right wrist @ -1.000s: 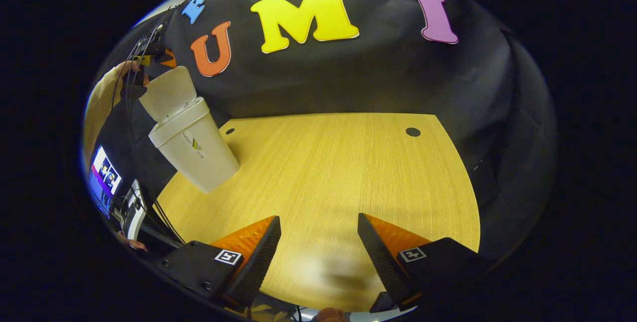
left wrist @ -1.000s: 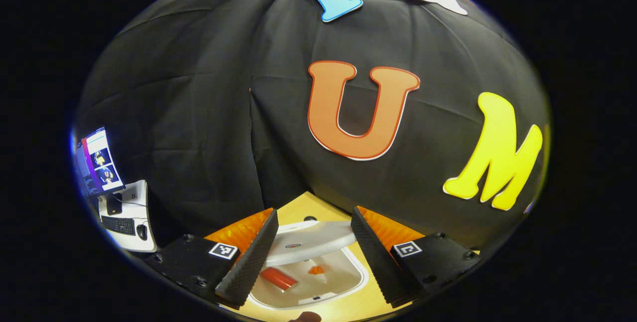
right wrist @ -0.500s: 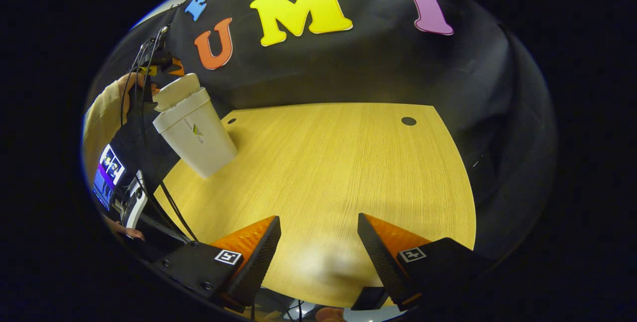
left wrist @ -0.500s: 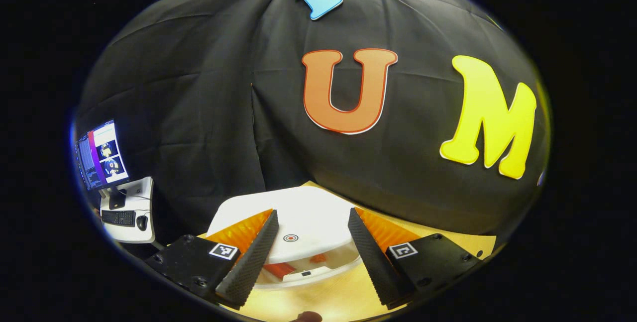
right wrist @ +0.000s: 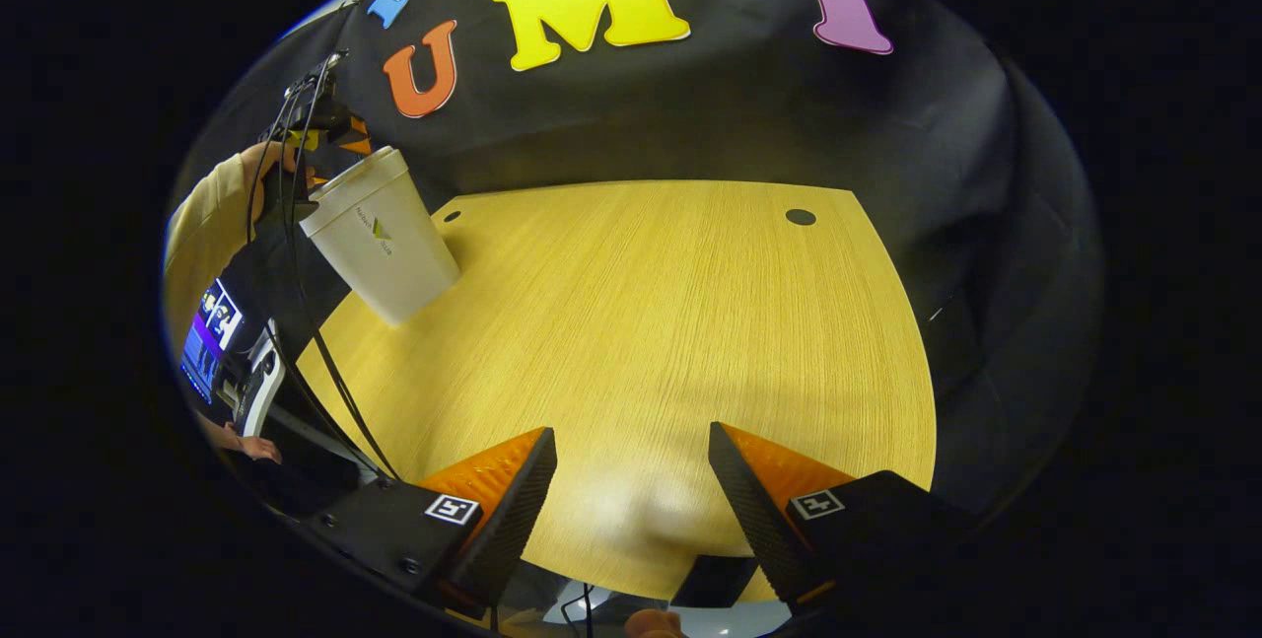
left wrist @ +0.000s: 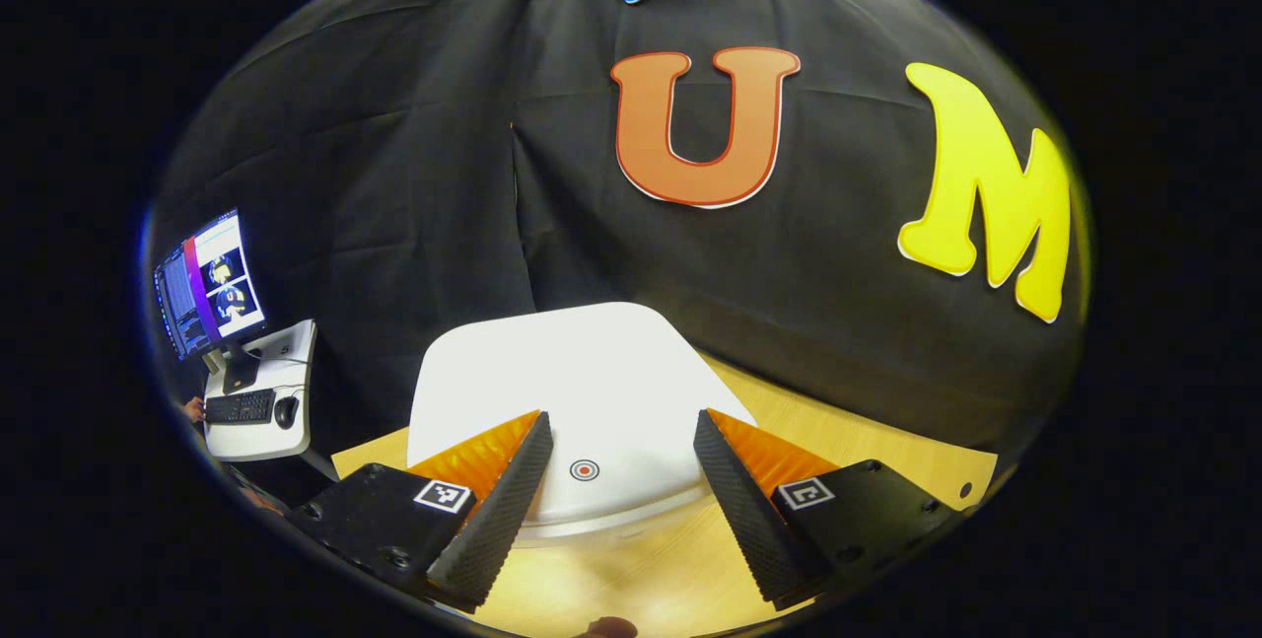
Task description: Press the lid of the desktop garbage bin to open it, pick up the crumpled paper on the desktop and throw it into the bin, then pick up the pop can on the desktop and drop it into the bin, and finally close the garbage bin lid.
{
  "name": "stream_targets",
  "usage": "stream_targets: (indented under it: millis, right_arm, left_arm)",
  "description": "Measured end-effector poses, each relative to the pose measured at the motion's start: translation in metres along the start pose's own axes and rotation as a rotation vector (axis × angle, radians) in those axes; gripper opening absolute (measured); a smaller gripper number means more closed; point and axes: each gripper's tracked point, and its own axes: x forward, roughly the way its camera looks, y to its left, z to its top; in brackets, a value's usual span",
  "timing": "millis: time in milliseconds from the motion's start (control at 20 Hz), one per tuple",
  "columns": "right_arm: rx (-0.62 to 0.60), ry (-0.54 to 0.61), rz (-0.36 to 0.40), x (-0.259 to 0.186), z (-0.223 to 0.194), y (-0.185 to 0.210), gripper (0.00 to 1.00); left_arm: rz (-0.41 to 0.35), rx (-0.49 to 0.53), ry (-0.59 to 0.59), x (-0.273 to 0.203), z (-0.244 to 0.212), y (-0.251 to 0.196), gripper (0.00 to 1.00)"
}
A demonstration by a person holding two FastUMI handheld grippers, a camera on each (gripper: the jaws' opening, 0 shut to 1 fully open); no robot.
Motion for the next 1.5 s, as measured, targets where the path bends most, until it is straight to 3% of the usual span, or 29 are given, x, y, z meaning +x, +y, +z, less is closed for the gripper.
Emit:
stream_targets:
  millis: [100, 300, 700, 950, 1200, 1500]
  right_arm:
    - [0.0, 0.006, 0.004, 0.003, -0.001, 0.004, 0.98]
    - [0.001, 0.017, 0.013, 0.009, -0.003, 0.013, 0.98]
    - [-0.004, 0.001, 0.023, 0.016, 0.007, 0.031, 0.98]
    - [-0.031, -0.056, 0.01, 0.011, 0.033, 0.039, 0.98]
    - [-0.034, -0.118, -0.008, 0.008, 0.061, 0.049, 0.96]
    - [-0.022, -0.238, -0.027, -0.01, 0.107, 0.072, 0.98]
  left_arm:
    - [0.003, 0.024, -0.007, 0.001, -0.001, -0.001, 0.97]
    - [0.006, -0.036, -0.016, 0.003, -0.005, -0.002, 0.97]
    - [0.02, 0.036, -0.103, 0.005, -0.001, -0.001, 0.97]
    - [-0.013, 0.026, -0.069, -0.002, 0.002, -0.004, 0.96]
    - [-0.056, 0.054, -0.173, -0.037, 0.04, 0.001, 0.96]
    - [-0.192, 0.097, -0.244, -0.081, 0.047, 0.015, 0.96]
